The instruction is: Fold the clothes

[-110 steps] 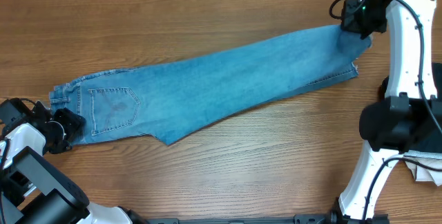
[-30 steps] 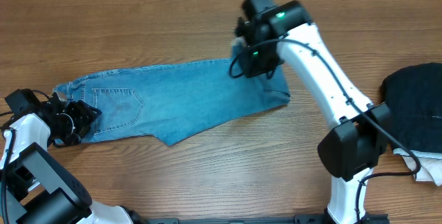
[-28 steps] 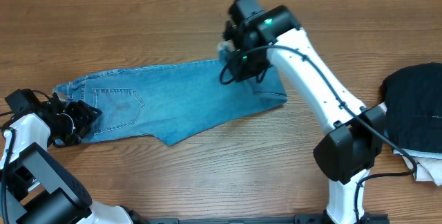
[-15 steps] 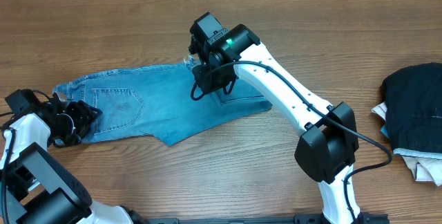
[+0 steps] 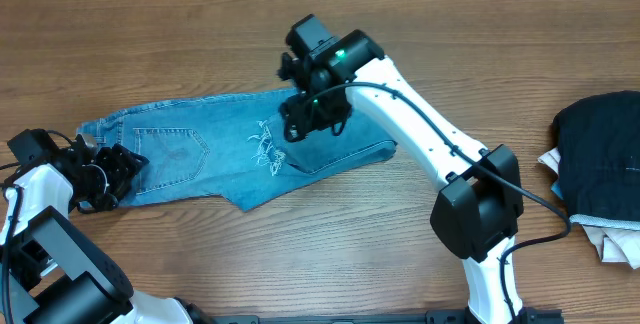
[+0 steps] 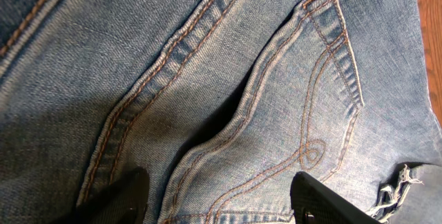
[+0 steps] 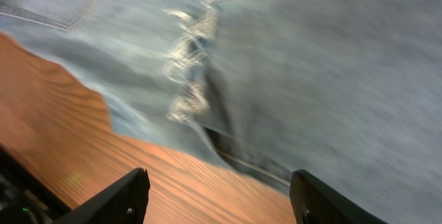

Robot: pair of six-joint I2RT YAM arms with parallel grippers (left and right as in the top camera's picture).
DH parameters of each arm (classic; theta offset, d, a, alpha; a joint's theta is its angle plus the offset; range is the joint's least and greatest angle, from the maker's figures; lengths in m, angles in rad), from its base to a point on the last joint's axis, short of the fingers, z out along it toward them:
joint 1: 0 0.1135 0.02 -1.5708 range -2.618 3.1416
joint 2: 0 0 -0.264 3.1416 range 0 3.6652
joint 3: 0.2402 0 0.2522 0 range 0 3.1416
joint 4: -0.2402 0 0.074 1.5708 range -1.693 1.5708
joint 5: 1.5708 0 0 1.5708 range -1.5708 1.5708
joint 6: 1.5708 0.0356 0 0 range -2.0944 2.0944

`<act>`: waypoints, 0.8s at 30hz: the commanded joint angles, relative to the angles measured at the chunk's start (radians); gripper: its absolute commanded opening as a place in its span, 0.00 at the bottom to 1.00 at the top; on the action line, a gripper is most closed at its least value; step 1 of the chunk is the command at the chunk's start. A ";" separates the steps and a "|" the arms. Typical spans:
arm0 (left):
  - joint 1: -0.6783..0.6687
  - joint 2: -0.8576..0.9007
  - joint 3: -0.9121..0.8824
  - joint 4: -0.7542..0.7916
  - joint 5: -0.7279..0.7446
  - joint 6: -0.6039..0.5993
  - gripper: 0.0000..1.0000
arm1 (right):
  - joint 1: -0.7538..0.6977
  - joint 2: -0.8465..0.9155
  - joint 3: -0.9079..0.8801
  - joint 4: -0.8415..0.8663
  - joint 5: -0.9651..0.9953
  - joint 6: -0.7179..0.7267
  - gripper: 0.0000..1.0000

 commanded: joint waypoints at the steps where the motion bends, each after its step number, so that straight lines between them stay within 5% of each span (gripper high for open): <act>1: -0.007 0.005 0.022 0.001 0.011 -0.003 0.69 | -0.039 0.003 0.013 -0.050 -0.007 -0.069 0.69; 11: -0.007 0.005 0.022 0.000 0.011 -0.003 0.69 | 0.095 0.027 -0.160 0.061 0.056 -0.077 0.81; 20: -0.007 0.005 0.021 0.001 0.011 -0.003 0.70 | 0.137 0.134 -0.184 0.185 0.102 -0.080 0.74; 24: -0.007 0.005 0.021 0.000 0.011 -0.003 0.70 | 0.137 0.143 -0.184 0.228 0.102 -0.075 0.04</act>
